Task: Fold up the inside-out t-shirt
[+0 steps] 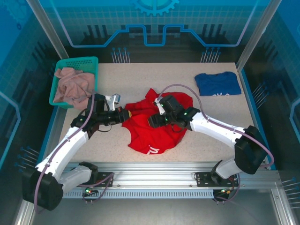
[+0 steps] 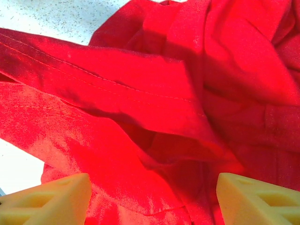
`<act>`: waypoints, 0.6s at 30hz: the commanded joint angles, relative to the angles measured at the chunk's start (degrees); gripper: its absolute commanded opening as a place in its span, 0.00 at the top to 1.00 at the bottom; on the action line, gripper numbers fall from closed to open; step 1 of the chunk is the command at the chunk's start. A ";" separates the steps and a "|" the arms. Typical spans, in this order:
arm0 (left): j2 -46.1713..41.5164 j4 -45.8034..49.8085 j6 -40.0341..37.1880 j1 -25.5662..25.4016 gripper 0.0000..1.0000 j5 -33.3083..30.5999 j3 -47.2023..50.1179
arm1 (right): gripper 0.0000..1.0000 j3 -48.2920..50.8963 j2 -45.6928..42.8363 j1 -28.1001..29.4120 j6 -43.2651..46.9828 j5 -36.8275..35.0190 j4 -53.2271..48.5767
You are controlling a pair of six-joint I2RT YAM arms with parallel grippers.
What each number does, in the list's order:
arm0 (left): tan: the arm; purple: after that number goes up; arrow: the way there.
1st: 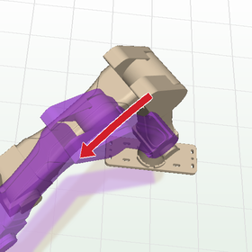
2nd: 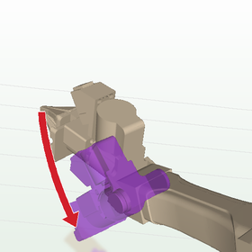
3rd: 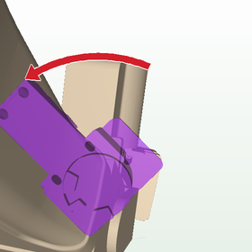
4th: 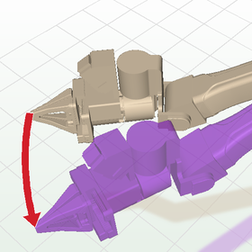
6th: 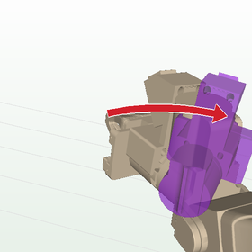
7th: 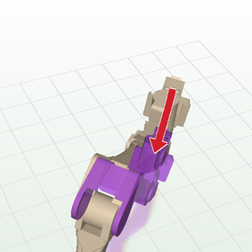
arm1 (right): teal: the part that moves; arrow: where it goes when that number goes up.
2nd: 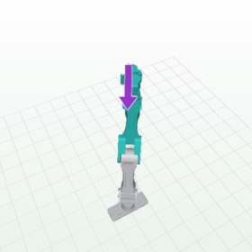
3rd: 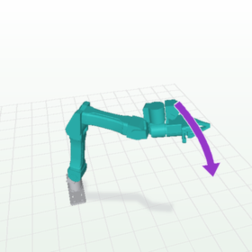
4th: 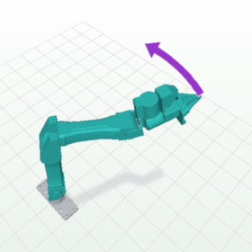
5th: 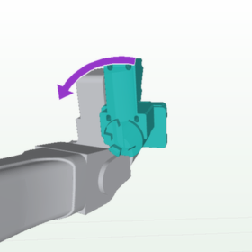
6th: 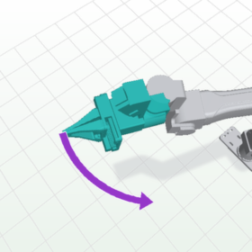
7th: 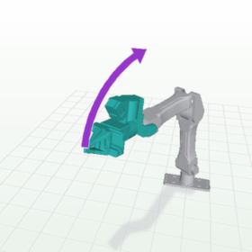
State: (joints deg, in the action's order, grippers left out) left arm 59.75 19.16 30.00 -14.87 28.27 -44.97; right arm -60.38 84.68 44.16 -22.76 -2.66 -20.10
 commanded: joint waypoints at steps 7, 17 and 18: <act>0.11 -0.46 -0.81 -0.68 1.00 0.54 -1.63 | 0.41 1.18 1.84 0.07 -5.71 1.91 6.90; -0.33 -0.58 -0.64 -0.77 1.00 0.23 -1.25 | 0.47 0.77 3.21 0.53 -7.29 -0.31 5.52; -0.33 -0.58 -0.68 -0.77 1.00 0.25 -1.26 | 0.47 0.83 3.09 0.66 -7.45 -0.87 5.43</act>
State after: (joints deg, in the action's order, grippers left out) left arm 59.75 19.03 30.00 -15.22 28.27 -44.97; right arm -59.92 87.50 44.21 -29.02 -1.87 -14.50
